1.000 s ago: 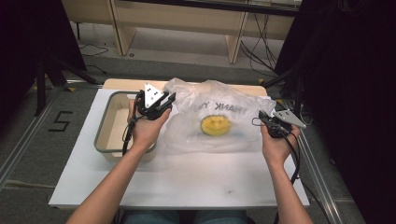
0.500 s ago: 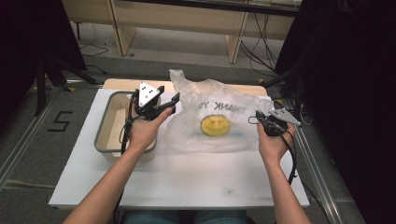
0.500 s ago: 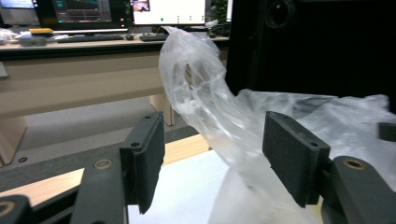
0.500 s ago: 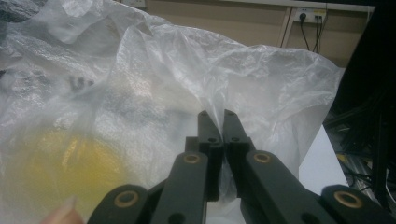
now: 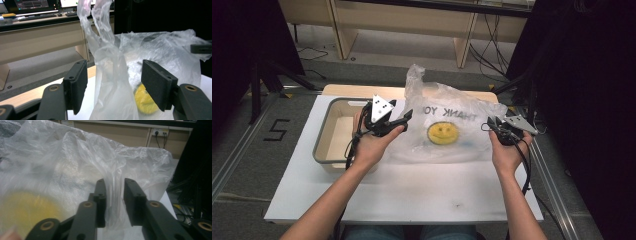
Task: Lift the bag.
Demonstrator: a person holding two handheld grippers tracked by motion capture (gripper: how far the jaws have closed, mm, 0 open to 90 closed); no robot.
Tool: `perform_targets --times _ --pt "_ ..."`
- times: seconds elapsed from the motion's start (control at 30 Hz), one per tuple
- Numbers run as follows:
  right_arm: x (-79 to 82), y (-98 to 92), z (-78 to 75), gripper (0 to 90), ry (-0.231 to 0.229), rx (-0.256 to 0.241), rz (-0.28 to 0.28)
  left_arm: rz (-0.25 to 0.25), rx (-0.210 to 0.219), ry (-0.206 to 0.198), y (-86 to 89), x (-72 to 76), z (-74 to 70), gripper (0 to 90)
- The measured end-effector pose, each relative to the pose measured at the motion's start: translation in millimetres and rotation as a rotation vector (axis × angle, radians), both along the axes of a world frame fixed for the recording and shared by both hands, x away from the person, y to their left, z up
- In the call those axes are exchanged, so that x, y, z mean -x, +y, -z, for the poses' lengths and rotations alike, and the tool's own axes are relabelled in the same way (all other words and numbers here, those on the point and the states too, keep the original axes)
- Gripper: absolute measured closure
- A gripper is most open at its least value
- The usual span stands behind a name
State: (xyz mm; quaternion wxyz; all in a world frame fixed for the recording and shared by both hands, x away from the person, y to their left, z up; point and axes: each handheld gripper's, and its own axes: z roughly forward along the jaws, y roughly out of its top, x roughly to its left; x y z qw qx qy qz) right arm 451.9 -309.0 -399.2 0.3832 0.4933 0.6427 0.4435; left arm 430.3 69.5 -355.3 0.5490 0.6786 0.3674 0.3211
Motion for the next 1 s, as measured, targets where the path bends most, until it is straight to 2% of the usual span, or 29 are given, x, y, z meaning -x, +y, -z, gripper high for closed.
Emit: perform_targets --times 0.27,0.57,0.9,1.0 --pt "3.6 -3.0 -4.3 51.8 -0.059 0.012 0.002 -0.005 -0.012 0.010 2.5 -0.2 4.1 37.7" --pt "9.0 -2.5 -9.8 31.2 -0.090 0.013 -0.020 -0.005 -0.022 0.016 4.5 1.0 7.3 37.7" --pt "17.4 -4.1 -12.8 26.1 -0.068 0.003 -0.060 -0.001 -0.040 0.023 6.0 3.4 10.7 37.6" --pt "20.9 -4.2 -14.9 25.1 -0.077 -0.001 -0.079 0.000 -0.039 0.021 5.8 3.8 11.3 37.6"
